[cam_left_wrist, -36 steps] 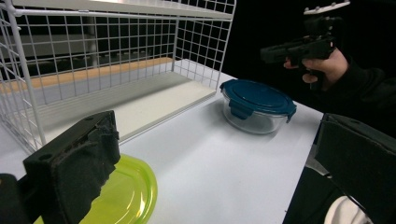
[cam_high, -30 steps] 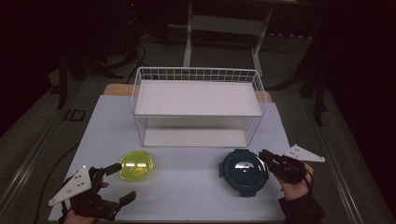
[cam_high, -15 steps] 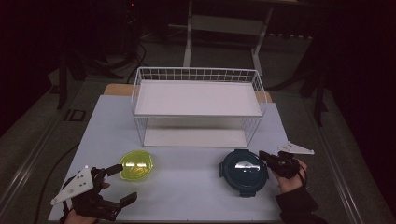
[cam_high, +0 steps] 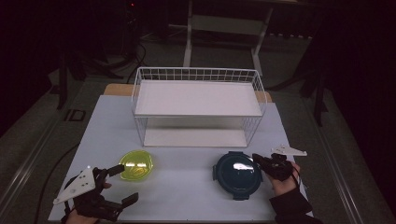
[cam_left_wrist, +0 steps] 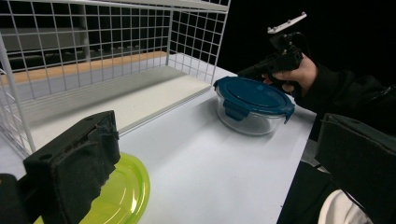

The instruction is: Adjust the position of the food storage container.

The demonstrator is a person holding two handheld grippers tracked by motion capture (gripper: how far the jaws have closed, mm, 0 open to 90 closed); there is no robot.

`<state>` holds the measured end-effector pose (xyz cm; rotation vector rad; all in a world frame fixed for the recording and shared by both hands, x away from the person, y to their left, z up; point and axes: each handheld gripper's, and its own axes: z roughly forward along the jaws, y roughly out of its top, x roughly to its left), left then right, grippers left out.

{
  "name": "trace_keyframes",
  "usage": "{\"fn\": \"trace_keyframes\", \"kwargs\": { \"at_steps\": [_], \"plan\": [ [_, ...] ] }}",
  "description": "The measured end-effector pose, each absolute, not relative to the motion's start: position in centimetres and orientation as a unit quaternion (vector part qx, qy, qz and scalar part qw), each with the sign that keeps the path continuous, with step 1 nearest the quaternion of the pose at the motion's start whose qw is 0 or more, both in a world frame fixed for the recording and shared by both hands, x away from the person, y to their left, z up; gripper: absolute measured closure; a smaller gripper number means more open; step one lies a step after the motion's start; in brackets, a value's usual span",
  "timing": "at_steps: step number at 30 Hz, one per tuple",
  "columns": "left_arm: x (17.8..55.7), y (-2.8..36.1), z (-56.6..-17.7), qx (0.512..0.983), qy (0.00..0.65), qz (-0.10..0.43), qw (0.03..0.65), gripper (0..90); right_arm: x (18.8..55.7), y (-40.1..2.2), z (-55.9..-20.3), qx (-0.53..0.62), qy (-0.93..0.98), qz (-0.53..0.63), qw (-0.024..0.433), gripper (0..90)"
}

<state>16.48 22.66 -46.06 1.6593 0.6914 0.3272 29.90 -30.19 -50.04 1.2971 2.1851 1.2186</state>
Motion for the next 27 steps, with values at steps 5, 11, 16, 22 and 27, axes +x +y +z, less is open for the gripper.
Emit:
{"fn": "trace_keyframes", "kwargs": {
  "at_steps": [5, 11, 16, 22, 27],
  "plan": [
    [16.5, 22.6, -46.1, 0.720, 0.299, 0.140, 0.611, 0.0, 29.6, -29.5, -50.1, 0.450, 0.768, 0.428, 0.158, 90.0],
    [16.5, 22.4, -46.2, 0.721, 0.298, 0.136, 0.610, 0.0, 29.3, -28.3, -50.1, 0.435, 0.776, 0.428, 0.159, 90.0],
    [16.4, 22.3, -46.2, 0.723, 0.297, 0.135, 0.609, 0.0, 28.7, -29.0, -49.5, 0.439, 0.769, 0.436, 0.160, 90.0],
    [16.4, 22.2, -46.3, 0.723, 0.297, 0.133, 0.609, 0.0, 26.5, -30.5, -49.6, 0.455, 0.764, 0.429, 0.161, 90.0],
    [16.4, 22.1, -46.3, 0.723, 0.297, 0.133, 0.610, 0.0, 25.5, -30.9, -49.9, 0.463, 0.761, 0.432, 0.142, 90.0]
  ]
}}
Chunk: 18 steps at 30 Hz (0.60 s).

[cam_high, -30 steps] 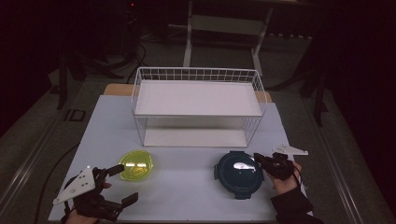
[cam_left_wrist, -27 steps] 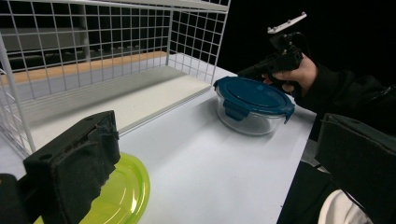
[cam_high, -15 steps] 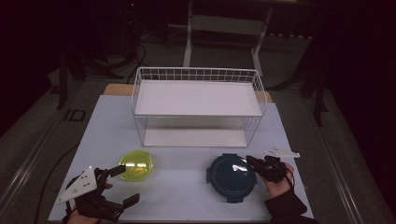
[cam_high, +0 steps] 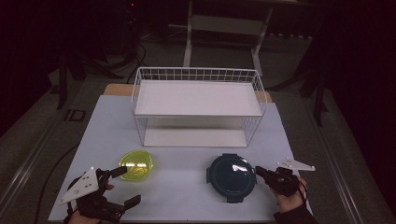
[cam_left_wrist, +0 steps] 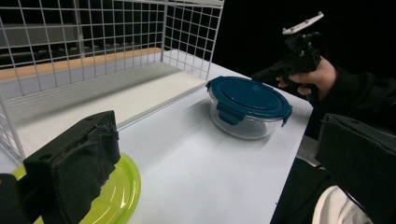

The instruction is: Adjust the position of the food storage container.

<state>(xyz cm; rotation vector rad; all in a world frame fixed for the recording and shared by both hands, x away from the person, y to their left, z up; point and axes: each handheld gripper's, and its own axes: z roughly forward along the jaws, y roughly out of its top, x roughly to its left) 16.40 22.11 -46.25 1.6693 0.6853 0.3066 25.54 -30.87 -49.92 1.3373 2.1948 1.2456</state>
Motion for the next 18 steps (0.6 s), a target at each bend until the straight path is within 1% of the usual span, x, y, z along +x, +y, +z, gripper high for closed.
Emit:
{"fn": "trace_keyframes", "kwargs": {
  "at_steps": [8, 18],
  "plan": [
    [16.5, 21.8, -46.2, 0.724, 0.294, 0.129, 0.611, 0.0, 25.3, -30.5, -49.9, 0.461, 0.762, 0.430, 0.146, 90.0],
    [16.7, 21.6, -46.2, 0.723, 0.297, 0.124, 0.611, 0.0, 25.3, -29.5, -49.8, 0.453, 0.766, 0.439, 0.124, 90.0]
  ]
}}
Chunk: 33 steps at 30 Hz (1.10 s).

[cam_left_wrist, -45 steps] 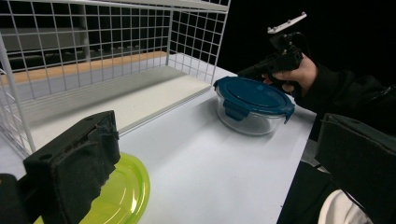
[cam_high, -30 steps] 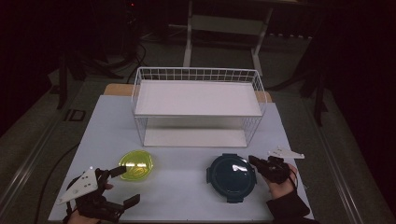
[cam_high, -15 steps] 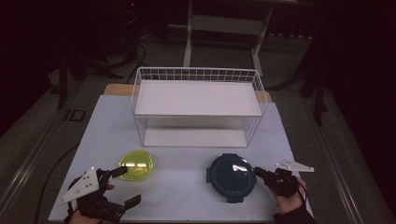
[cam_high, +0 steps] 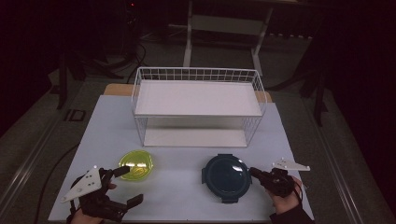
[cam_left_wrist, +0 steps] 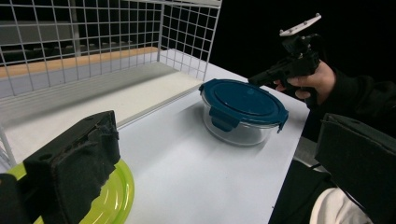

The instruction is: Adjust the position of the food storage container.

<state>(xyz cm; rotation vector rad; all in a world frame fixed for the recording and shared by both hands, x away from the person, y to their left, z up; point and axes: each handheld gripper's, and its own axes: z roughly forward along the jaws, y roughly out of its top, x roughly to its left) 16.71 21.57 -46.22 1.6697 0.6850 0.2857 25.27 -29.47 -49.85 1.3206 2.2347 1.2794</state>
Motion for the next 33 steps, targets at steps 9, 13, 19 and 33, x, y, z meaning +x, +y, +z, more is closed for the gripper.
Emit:
{"fn": "trace_keyframes", "kwargs": {
  "at_steps": [9, 13, 19, 33],
  "plan": [
    [16.9, 21.2, -46.2, 0.725, 0.295, 0.121, 0.610, 0.0, 25.3, -28.0, -49.8, 0.431, 0.780, 0.440, 0.109, 90.0],
    [17.0, 20.9, -46.3, 0.729, 0.292, 0.117, 0.608, 0.0, 25.4, -28.0, -49.8, 0.436, 0.778, 0.441, 0.104, 90.0],
    [17.3, 20.6, -46.1, 0.724, 0.296, 0.112, 0.613, 0.0, 24.9, -28.3, -48.6, 0.427, 0.771, 0.456, 0.123, 87.8],
    [18.4, 17.7, -44.5, 0.731, 0.284, 0.102, 0.612, 0.0, 23.1, -27.4, -45.2, 0.367, 0.745, 0.533, 0.162, 22.4]
  ]
}}
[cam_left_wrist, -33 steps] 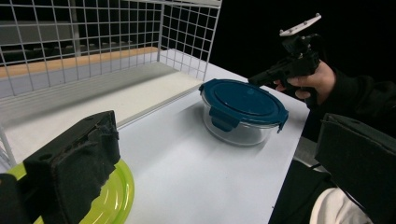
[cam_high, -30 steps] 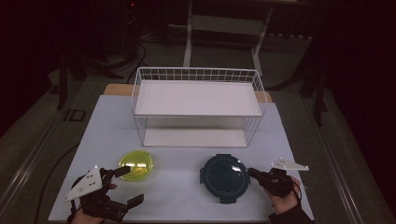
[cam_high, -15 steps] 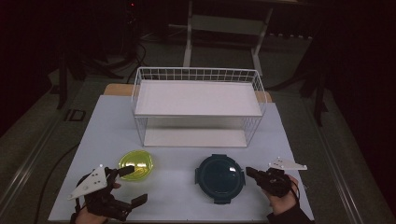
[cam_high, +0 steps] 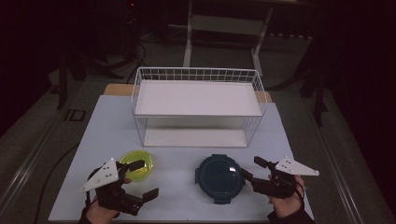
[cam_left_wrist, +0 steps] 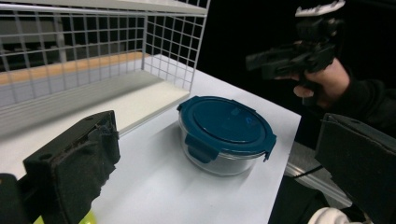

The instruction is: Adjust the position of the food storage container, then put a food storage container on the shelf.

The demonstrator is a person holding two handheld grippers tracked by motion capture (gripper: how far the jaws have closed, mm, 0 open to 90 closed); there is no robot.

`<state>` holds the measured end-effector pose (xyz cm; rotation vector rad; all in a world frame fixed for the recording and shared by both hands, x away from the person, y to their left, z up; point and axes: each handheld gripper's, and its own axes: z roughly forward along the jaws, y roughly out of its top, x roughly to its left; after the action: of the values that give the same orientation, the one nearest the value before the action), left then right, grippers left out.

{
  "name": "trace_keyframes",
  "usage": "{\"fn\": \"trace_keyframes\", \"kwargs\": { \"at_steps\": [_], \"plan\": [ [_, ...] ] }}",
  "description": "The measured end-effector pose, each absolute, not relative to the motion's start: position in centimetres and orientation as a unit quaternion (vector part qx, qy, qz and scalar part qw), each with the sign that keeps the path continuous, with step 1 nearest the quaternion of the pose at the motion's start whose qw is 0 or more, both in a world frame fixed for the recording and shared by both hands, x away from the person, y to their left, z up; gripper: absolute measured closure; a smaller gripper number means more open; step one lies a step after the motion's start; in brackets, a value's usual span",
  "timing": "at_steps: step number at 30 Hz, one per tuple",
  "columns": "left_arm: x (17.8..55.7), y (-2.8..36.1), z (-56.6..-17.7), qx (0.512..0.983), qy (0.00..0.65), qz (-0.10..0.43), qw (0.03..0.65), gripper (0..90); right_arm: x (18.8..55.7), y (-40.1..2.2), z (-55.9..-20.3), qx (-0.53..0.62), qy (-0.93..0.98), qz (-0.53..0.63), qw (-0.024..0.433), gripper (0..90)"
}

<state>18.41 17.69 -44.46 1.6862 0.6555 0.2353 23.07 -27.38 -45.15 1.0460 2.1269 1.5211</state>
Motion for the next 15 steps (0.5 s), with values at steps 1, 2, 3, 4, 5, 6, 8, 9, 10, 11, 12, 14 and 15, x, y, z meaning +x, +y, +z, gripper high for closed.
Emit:
{"fn": "trace_keyframes", "kwargs": {
  "at_steps": [1, 2, 3, 4, 5, 6, 8, 9, 10, 11, 12, 14, 15],
  "plan": [
    [18.6, 17.3, -44.4, 0.733, 0.282, 0.098, 0.611, 0.0, 22.9, -27.4, -44.9, 0.363, 0.742, 0.540, 0.163, 17.4],
    [18.7, 17.0, -44.2, 0.737, 0.282, 0.093, 0.607, 0.0, 22.8, -27.4, -44.7, 0.356, 0.743, 0.542, 0.165, 13.9],
    [18.9, 16.6, -44.1, 0.739, 0.281, 0.088, 0.606, 0.0, 22.7, -27.3, -44.5, 0.347, 0.749, 0.540, 0.165, 14.1],
    [19.0, 16.3, -44.0, 0.739, 0.279, 0.082, 0.607, 0.0, 22.6, -27.4, -44.3, 0.342, 0.747, 0.543, 0.174, 14.8],
    [19.1, 15.9, -43.9, 0.739, 0.278, 0.079, 0.608, 0.0, 22.5, -27.4, -44.1, 0.337, 0.744, 0.547, 0.180, 14.8],
    [19.3, 15.6, -43.7, 0.740, 0.278, 0.075, 0.608, 0.0, 22.4, -27.5, -43.9, 0.331, 0.744, 0.549, 0.186, 14.9],
    [19.6, 15.1, -43.3, 0.741, 0.283, 0.072, 0.604, 0.0, 22.2, -27.6, -43.5, 0.327, 0.745, 0.546, 0.201, 18.4],
    [19.8, 14.9, -43.2, 0.740, 0.286, 0.067, 0.605, 0.0, 22.2, -27.6, -43.4, 0.326, 0.746, 0.544, 0.203, 20.5],
    [20.1, 14.7, -43.1, 0.738, 0.292, 0.058, 0.606, 0.0, 22.1, -27.7, -43.3, 0.329, 0.745, 0.543, 0.204, 21.9],
    [20.4, 14.6, -43.0, 0.736, 0.298, 0.049, 0.606, 0.0, 22.0, -27.7, -43.2, 0.330, 0.742, 0.546, 0.204, 21.8],
    [20.6, 14.4, -43.0, 0.734, 0.303, 0.042, 0.606, 0.0, 21.9, -27.8, -43.2, 0.329, 0.741, 0.547, 0.206, 21.8],
    [21.1, 13.9, -43.0, 0.738, 0.310, 0.027, 0.599, 0.0, 21.7, -27.8, -43.1, 0.327, 0.737, 0.552, 0.212, 21.7],
    [21.4, 13.6, -43.0, 0.742, 0.312, 0.021, 0.593, 0.0, 21.7, -27.9, -43.1, 0.327, 0.735, 0.556, 0.208, 21.5]
  ]
}}
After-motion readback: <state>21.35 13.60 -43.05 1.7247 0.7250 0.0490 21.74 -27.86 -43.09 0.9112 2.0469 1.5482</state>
